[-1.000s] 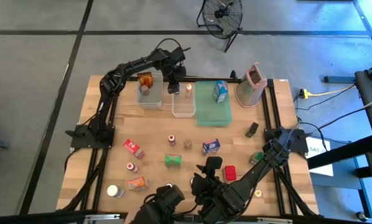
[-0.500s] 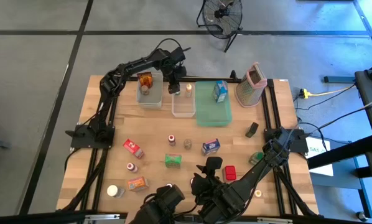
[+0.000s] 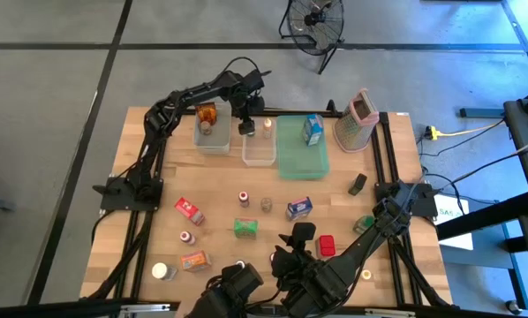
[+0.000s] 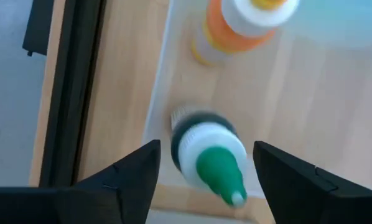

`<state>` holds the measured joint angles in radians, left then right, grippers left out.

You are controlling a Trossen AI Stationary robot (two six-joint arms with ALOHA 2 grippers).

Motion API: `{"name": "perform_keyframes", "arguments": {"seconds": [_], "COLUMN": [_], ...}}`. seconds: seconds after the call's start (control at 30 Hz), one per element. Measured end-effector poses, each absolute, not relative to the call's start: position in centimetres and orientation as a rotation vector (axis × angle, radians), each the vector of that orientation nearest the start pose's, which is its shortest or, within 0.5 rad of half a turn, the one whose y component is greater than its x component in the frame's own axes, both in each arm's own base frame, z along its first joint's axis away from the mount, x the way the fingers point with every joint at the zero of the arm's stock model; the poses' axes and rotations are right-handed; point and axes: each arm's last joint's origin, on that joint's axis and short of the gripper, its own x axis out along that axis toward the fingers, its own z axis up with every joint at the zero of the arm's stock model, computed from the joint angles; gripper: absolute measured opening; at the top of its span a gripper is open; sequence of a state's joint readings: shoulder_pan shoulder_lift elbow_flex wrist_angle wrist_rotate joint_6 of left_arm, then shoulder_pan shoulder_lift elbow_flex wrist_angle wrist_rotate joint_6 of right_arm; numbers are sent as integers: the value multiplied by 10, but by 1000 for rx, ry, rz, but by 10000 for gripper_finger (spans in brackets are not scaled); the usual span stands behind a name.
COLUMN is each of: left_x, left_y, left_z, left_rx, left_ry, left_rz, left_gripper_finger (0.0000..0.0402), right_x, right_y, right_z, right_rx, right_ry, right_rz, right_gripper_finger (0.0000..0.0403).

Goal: Pick & Place Kitchen Items
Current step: Put the green food coloring bottle into the transparent bin, then put the red seasoning can into the gray bin

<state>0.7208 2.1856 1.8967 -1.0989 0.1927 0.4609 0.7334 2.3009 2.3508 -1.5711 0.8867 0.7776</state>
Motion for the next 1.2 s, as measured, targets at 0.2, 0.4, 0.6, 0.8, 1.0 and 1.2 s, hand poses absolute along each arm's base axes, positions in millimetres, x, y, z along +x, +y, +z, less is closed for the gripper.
{"name": "perform_keyframes", "arguments": {"seconds": [0.2, 0.4, 0.6, 0.8, 1.0, 1.2], "left_x": [335, 330, 310, 287, 275, 268], "left_y": [279, 259, 224, 187, 149, 114], "left_z": [241, 281, 326, 365, 394, 415], "left_rx": [-210, -157, -171, -298, -281, -212], "left_ry": [1294, 1285, 1302, 1280, 1226, 1167], "left_rz": [135, 143, 169, 216, 203, 156], "left_gripper_finger": [250, 249, 249, 249, 249, 249], "right_x": [343, 343, 343, 343, 342, 343], "right_y": [279, 279, 279, 280, 281, 283], "right_z": [286, 286, 286, 285, 285, 284], "right_rx": [-395, -396, -396, -375, -368, -330], "right_ry": [879, 879, 879, 913, 925, 959], "right_rz": [-486, -487, -487, -465, -456, -416], "right_gripper_finger": [165, 165, 165, 165, 165, 165]}}
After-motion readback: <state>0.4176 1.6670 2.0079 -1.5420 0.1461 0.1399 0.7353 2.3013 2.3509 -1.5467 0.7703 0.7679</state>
